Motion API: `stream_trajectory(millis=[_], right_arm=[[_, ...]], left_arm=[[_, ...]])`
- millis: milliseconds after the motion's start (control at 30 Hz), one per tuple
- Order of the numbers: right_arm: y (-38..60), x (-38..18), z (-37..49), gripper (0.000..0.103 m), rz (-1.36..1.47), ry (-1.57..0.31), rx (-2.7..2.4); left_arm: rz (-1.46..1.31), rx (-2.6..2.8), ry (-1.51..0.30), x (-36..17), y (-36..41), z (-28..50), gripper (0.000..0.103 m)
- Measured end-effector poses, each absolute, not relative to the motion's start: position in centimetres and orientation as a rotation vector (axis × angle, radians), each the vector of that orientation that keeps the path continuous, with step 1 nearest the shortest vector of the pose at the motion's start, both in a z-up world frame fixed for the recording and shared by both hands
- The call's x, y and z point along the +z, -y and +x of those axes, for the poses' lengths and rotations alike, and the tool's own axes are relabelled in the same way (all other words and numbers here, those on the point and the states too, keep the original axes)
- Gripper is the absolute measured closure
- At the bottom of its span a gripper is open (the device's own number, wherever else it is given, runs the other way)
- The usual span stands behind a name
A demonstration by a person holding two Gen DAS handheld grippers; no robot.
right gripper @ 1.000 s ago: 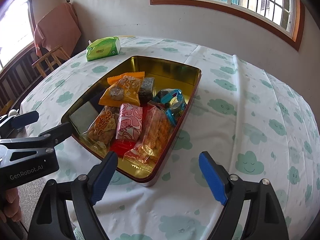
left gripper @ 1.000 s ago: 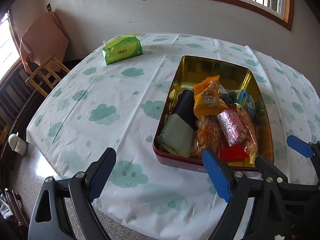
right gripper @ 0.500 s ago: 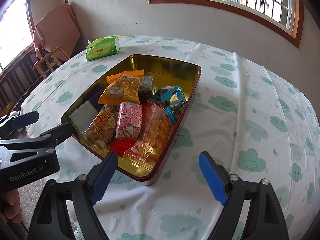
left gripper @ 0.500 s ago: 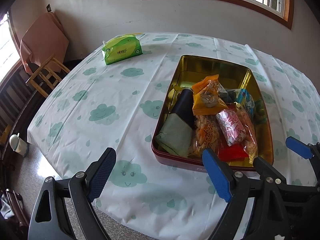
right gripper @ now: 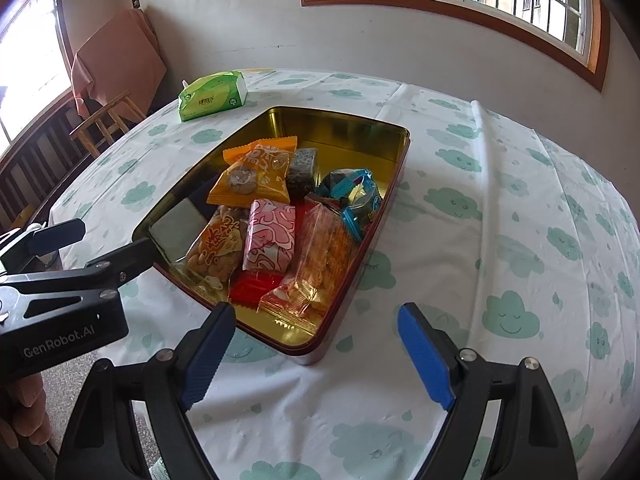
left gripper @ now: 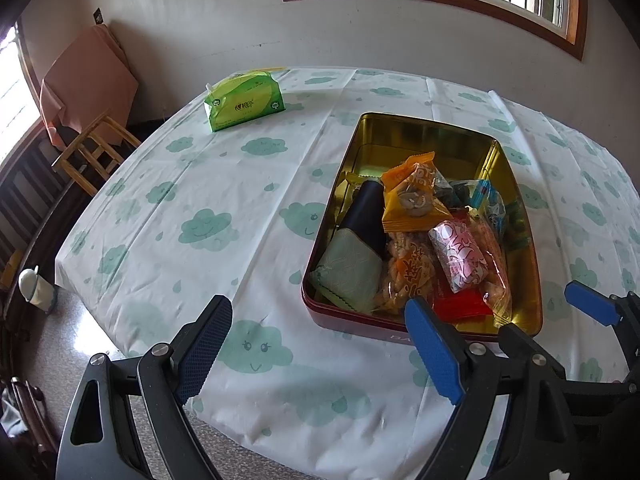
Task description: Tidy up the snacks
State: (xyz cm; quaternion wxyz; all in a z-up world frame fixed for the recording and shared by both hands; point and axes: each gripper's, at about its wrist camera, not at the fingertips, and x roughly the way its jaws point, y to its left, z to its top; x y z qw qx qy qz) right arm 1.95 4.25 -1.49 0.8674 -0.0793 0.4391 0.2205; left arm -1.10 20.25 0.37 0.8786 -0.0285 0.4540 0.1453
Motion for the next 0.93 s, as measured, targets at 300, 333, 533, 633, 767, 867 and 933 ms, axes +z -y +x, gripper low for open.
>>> stream_trajectory(millis=[300,333,533,633,767,867,933], right_arm=[[-4.32,-1.56,1.8,0.018,-0.162,-0.926,0.472],[-4.29,-1.55,1.78,0.018,-0.161,-0.926,0.471],[-4.26,-1.61,1.77,0.018,-0.166,-0.926,0.47],[-4.22,-1.56,1.72,0.018,-0.165,-0.924,0.469],[-4.17,-1.53,1.71,0.018,-0.163,-0.925,0.47],[-4.17,-1.49,1.71,0.018,-0.162,-0.924,0.47],[-4.11,-1.44,1.72,0.018,-0.159,-0.924,0.471]], left_arm=[[-0.056,0.307,-0.946,0.48,-20.15,-1.14,0.017],[-0.056,0.307,-0.945,0.58,-20.15,-1.2,0.017],[-0.06,0.306,-0.946,0.58,-20.1,-1.21,0.017],[-0.06,0.306,-0.947,0.56,-20.11,-1.18,0.017],[-0.062,0.299,-0.951,0.67,-20.03,-1.32,0.017],[-0.065,0.295,-0.951,0.7,-20.03,-1.38,0.017],[-0.067,0.293,-0.952,0.73,-20.06,-1.38,0.017]])
